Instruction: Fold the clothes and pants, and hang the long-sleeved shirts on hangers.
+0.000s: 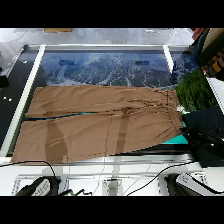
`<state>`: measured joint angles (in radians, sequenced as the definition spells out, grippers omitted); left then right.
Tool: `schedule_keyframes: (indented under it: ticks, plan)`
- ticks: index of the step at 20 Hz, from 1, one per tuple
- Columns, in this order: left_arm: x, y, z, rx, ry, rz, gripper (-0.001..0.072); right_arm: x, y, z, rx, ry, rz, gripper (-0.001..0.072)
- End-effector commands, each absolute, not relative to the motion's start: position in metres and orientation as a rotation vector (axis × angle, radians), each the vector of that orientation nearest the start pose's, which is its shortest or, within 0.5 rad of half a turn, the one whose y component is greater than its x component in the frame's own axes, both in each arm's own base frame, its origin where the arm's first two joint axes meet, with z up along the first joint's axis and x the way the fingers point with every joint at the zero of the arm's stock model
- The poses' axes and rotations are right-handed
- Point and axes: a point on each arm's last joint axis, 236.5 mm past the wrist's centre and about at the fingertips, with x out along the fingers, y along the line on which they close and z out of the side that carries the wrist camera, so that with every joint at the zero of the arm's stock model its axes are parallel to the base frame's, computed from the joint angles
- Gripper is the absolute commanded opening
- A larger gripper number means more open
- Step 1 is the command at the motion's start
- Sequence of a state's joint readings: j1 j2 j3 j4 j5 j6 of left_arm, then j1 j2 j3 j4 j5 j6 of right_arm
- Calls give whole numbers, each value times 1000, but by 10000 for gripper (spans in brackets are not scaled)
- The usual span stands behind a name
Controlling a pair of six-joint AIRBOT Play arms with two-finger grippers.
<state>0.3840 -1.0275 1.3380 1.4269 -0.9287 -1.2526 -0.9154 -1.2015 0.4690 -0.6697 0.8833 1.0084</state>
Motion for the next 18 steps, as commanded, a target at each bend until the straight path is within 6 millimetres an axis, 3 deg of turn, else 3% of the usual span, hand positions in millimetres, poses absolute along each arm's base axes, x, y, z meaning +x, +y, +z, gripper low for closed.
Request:
schedule_keyframes:
  ticks: [1, 4, 7, 9, 13, 14, 18]
  plan:
    - [406, 135, 220, 72, 622, 190, 13, 282, -116, -105, 1039, 924, -218, 424]
    - [406, 135, 220, 74, 623, 191, 13, 285, -103, -98, 980, 922, -109, 409]
    - [406, 142, 212, 93, 647, 206, 13, 283, -82, -89, 949, 938, 20, 321]
    - [403, 149, 198, 110, 705, 220, 13, 286, -81, -83, 939, 914, 42, 145]
    - [381, 163, 150, 63, 863, 238, 12, 300, -86, -63, 906, 816, 60, 36]
    - [370, 167, 134, 37, 914, 244, 12, 301, -88, -61, 891, 809, 51, 37]
    - [302, 170, 66, -133, 1200, 270, 12, 304, -105, -57, 874, 777, -35, 36]
